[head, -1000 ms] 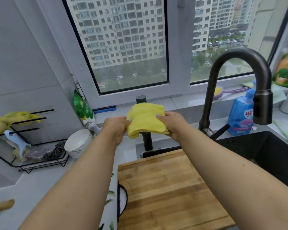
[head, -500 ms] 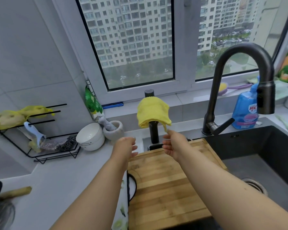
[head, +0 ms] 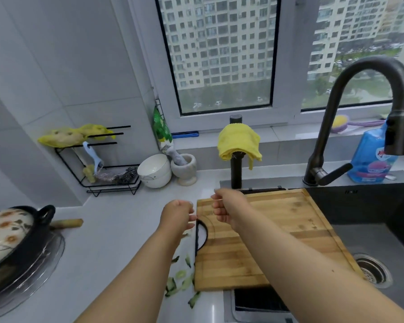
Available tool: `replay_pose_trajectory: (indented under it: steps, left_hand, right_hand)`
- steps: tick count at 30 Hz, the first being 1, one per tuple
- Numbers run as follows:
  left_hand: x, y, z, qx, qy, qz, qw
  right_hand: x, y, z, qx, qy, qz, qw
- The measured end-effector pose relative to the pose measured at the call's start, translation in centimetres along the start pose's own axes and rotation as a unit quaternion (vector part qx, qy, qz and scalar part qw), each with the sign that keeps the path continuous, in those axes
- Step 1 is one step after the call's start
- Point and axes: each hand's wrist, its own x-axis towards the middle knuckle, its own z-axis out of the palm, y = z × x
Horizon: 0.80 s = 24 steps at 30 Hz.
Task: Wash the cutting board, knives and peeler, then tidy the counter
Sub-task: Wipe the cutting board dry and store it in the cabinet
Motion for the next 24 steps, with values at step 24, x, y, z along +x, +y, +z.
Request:
replay_pose_trajectory:
  steps: [24]
  left_hand:
    - [-24.3, -17.6, -13.4, 0.054, 0.309, -0.088, 0.946]
  right_hand:
    - [-14.8, 16.2, 7.2, -0.164, -0.239, 0.104, 0.951]
